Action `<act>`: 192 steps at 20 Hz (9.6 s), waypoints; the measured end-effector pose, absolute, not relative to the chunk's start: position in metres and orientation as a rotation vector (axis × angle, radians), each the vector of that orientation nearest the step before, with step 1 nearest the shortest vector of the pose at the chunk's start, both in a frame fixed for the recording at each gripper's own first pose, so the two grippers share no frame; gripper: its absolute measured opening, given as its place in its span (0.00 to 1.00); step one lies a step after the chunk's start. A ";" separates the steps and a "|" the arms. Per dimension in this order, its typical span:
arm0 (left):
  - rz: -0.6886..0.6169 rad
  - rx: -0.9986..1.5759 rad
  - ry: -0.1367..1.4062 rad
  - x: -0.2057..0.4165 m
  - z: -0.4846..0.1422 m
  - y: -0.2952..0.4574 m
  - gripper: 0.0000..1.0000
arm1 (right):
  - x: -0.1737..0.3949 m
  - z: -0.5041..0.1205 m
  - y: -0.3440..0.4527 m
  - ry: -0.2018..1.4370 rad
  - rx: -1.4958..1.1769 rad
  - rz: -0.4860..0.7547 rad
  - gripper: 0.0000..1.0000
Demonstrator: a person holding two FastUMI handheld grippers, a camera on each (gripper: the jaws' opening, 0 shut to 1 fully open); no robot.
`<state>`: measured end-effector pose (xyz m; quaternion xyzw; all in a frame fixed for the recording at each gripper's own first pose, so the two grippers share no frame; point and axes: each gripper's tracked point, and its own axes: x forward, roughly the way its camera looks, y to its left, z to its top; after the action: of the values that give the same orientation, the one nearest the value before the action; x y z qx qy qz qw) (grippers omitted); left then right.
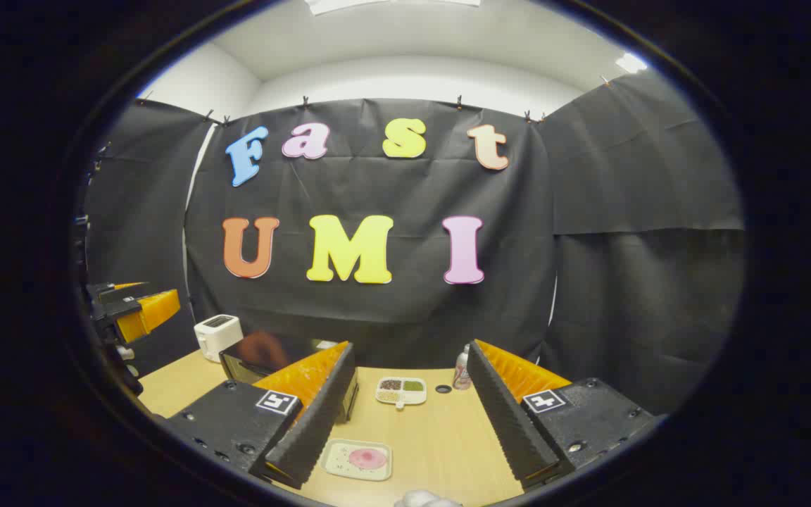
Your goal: Open the electric oven with the left hand, put the food in, and close the electric oven.
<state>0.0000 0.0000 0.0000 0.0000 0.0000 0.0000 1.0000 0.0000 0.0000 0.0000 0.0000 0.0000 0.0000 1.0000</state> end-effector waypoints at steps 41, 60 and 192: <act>-0.014 0.008 0.307 0.190 -0.238 -0.007 0.96 | 0.010 -0.031 -0.037 0.151 -0.015 -0.131 0.97; -0.033 0.014 0.337 0.139 -0.250 -0.006 0.97 | -0.012 -0.050 -0.025 0.177 0.011 -0.093 1.00; 0.099 -0.020 0.386 -0.022 -0.111 0.159 0.97 | 0.260 -0.325 0.310 0.767 1.184 0.037 0.04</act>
<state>-0.0220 0.1589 -0.1112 -0.0101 0.1915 0.0494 0.9802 0.2595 0.3103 -0.3250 0.5439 0.3527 0.0168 0.7612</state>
